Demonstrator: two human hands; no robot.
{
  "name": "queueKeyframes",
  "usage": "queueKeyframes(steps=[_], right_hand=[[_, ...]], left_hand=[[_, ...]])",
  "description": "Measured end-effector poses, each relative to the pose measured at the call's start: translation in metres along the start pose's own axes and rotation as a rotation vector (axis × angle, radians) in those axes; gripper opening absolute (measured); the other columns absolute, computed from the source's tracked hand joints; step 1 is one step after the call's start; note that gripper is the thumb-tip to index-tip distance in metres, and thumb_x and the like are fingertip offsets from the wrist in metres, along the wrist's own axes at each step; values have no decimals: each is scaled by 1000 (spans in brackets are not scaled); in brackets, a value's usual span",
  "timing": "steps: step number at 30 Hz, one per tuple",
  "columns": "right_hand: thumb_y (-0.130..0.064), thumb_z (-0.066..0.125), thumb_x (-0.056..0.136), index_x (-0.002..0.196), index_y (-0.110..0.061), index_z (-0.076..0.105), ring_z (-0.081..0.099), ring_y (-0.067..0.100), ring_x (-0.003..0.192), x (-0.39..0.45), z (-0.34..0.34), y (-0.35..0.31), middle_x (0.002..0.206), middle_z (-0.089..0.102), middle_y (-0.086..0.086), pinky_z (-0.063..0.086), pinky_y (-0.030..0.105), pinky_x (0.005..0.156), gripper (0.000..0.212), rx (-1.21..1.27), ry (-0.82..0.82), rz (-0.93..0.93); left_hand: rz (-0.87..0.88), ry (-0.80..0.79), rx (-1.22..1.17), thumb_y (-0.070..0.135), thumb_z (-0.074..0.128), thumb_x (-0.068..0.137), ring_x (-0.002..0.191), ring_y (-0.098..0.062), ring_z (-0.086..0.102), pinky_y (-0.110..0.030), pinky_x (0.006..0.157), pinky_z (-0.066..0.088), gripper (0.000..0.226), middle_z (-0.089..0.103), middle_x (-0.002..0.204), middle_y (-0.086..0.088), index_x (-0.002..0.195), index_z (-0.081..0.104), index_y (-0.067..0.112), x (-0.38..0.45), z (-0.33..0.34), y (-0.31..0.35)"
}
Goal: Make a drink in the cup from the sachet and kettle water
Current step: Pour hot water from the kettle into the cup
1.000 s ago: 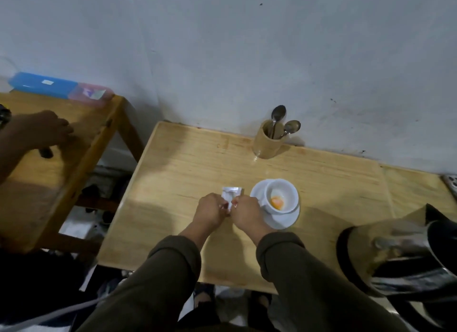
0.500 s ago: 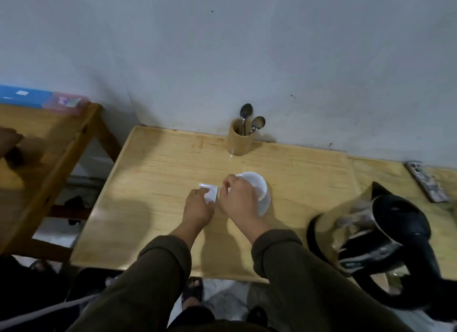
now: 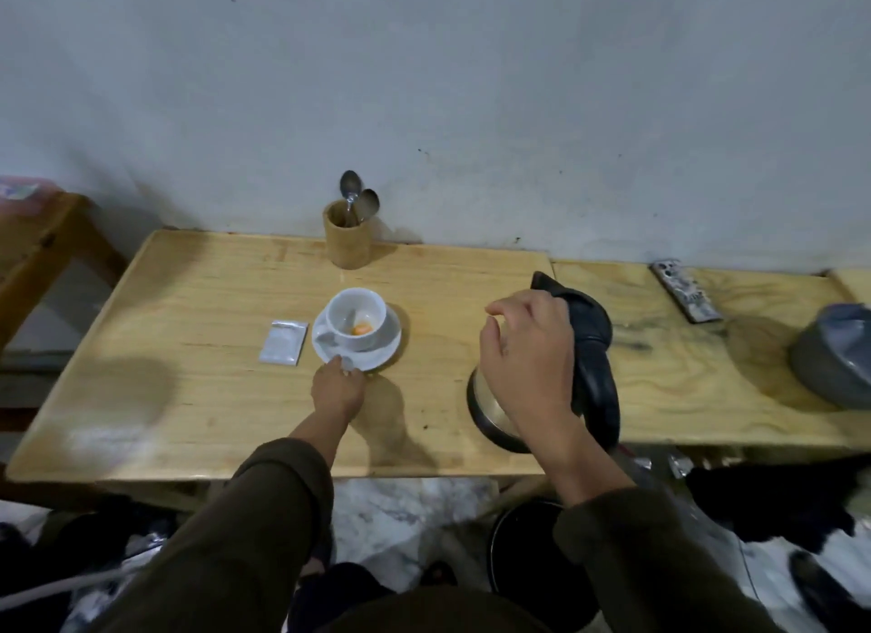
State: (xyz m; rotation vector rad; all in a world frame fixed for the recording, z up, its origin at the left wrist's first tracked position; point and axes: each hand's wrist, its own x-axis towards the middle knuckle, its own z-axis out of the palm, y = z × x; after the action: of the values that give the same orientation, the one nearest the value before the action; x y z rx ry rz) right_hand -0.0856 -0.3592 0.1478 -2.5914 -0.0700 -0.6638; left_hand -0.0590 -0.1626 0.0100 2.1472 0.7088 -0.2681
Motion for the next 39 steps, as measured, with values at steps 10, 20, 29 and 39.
queueKeyframes(steps=[10,20,29,39], right_hand=[[-7,61,80,124,-18,54,40,28,120,-52,-35,49,133,42,13,44,39,95,46,-27,-18,182],[-22,69,82,85,-16,59,62,23,76,-58,-42,60,68,57,-8,44,25,62,12,470,-93,808],[-17,66,76,79,-16,60,53,14,61,-11,-53,52,65,57,-5,39,23,54,7,354,-230,562],[-26,67,71,86,-16,63,56,22,76,72,-33,3,78,61,2,42,27,68,18,41,-447,94]], left_hand=[[-90,-40,121,25,28,99,129,-41,47,-43,107,36,46,50,140,-24,136,45,4,10,7,6],[-86,-126,6,22,42,95,125,-43,47,-49,107,42,65,47,138,-25,153,14,16,1,6,2],[-33,-132,-192,24,53,87,129,-41,46,-48,105,40,90,47,141,-22,152,-8,12,-10,3,6],[-55,-165,-231,19,54,88,131,-42,44,-49,108,40,94,42,146,-23,152,-15,8,-6,-2,2]])
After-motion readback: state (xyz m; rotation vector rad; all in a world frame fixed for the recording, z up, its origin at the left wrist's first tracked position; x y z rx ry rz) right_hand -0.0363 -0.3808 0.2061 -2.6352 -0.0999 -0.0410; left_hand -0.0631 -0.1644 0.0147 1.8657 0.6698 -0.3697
